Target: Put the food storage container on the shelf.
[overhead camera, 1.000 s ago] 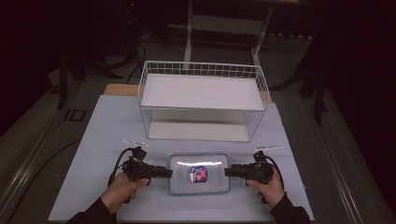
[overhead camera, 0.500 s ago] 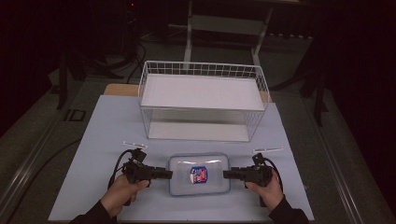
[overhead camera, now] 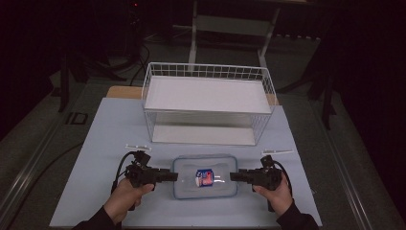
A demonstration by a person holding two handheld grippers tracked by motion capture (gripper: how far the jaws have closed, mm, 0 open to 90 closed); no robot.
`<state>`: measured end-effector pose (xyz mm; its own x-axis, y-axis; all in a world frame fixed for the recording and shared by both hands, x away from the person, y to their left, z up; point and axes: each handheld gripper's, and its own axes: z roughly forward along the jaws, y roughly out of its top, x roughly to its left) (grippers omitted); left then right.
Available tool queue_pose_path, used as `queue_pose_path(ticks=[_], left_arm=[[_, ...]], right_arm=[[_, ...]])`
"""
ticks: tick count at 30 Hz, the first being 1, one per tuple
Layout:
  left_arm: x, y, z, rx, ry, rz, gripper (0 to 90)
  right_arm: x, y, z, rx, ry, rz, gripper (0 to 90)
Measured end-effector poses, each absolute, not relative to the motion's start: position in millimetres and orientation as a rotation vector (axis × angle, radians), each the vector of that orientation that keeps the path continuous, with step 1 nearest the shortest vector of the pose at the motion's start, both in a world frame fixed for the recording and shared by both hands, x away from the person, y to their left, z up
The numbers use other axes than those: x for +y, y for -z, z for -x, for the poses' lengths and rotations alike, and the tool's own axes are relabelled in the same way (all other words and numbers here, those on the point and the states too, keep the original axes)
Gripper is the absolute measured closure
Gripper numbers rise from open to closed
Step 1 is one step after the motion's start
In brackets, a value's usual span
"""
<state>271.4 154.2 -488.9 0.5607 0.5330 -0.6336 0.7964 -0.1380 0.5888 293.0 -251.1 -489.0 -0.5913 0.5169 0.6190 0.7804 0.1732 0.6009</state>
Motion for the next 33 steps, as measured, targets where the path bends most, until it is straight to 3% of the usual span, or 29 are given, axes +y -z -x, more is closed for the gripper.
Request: queue_pose_path(ticks=[33], left_arm=[[165,382,-311,1.004,0.180,-1.726,57.0]], right_arm=[[-242,378,-326,-2.221,1.618,1.240,53.2]])
